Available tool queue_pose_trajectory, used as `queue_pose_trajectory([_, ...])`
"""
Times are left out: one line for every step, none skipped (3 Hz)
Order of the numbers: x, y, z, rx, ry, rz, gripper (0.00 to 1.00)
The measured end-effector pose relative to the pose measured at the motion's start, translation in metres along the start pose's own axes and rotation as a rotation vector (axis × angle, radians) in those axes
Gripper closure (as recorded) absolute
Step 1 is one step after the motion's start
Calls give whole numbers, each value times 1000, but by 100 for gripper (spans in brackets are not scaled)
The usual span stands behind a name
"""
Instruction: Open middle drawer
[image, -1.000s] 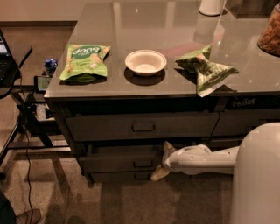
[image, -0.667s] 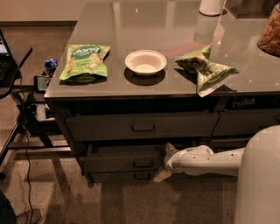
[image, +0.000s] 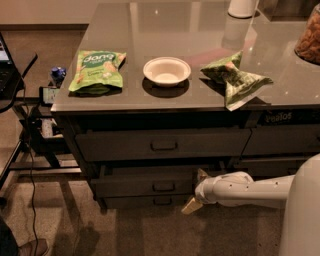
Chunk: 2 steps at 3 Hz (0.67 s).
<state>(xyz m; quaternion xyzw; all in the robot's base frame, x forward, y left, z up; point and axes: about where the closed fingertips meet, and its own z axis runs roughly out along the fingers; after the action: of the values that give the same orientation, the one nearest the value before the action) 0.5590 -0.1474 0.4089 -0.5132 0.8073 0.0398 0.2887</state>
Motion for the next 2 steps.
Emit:
queue_pose_trajectory([0,0,0,0,0,0,0])
queue_pose_trajectory([-10,-2,9,-21,15,-23,0])
